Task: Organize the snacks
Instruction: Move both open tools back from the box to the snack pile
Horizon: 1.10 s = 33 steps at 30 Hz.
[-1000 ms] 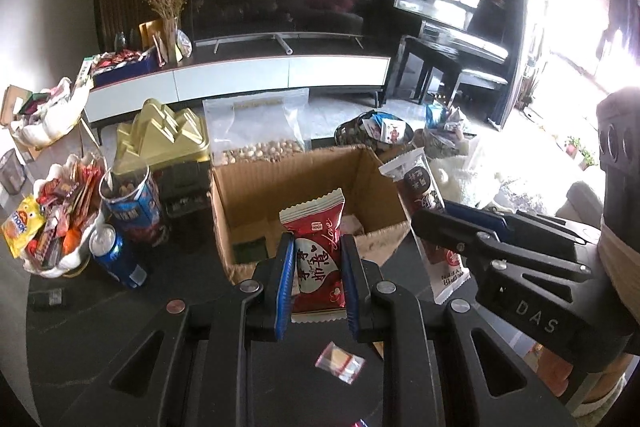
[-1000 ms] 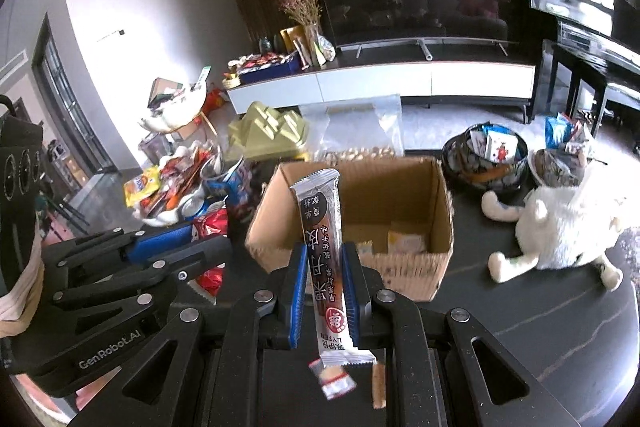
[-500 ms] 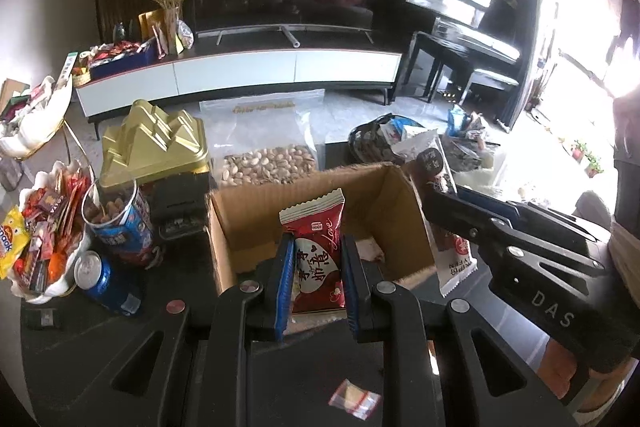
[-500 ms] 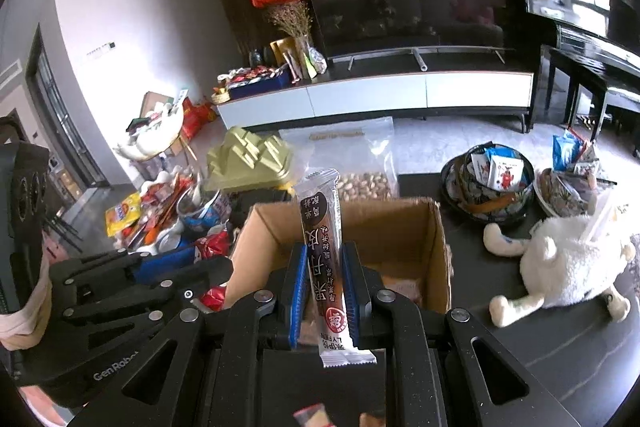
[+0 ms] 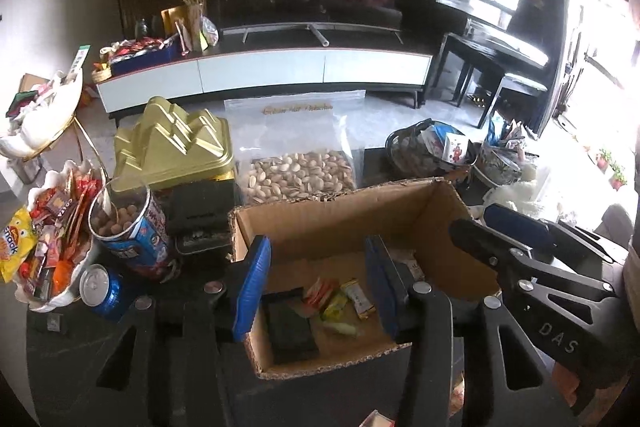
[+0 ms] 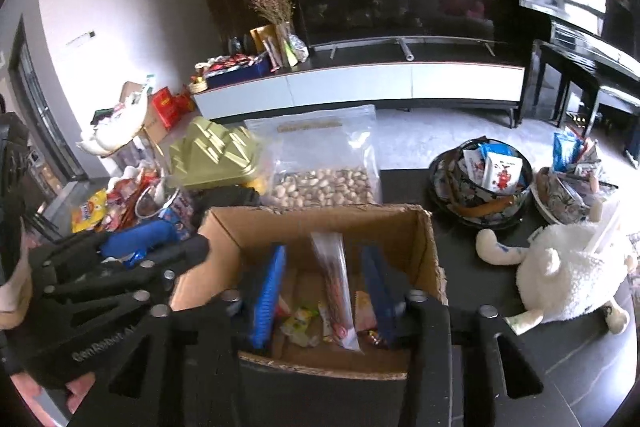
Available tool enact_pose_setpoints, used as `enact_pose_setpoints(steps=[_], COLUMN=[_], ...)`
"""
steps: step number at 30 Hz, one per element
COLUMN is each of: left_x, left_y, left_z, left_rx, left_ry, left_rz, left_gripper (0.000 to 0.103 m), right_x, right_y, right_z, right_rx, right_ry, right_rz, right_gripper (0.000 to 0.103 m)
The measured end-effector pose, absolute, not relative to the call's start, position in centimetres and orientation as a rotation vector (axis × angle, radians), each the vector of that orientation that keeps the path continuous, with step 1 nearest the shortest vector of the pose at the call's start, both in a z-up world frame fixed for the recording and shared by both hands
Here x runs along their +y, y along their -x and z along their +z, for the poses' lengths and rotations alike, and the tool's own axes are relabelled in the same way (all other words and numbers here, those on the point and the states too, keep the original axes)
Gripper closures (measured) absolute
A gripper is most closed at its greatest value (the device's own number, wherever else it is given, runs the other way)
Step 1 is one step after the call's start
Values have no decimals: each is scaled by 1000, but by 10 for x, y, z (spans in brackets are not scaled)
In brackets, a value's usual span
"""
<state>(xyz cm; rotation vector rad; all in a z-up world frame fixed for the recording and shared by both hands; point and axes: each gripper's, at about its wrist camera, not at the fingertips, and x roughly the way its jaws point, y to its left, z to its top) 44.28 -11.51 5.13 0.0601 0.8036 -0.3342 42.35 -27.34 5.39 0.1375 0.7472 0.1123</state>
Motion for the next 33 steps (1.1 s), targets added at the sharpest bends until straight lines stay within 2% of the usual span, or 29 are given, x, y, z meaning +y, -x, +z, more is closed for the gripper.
enact_pose_setpoints(steps=[18,22,26,29,33], left_x=[-113,-115,-118,-120,-125], left_y=[-351,-335,-324,-316,-307], left_z=[68,65,58,50,40], left_rx=[743,737,756,774,798], left_ry=[-87,-106,-103,-101,-109], left_rz=[-374,-370,-387,-402,-415], left_gripper=[51,51,50,49,49], right_x=[-274,-278,-283,-285,-291], right_y=[-335,-316,-299,-290,-281], right_z=[64,64,60,54,43], right_rx=[720,707,710,716,738], right_ry=[-162,-157,-158,-157,-172], right_rz=[95,78,62,54,52], right_gripper=[60,52,50,45,45])
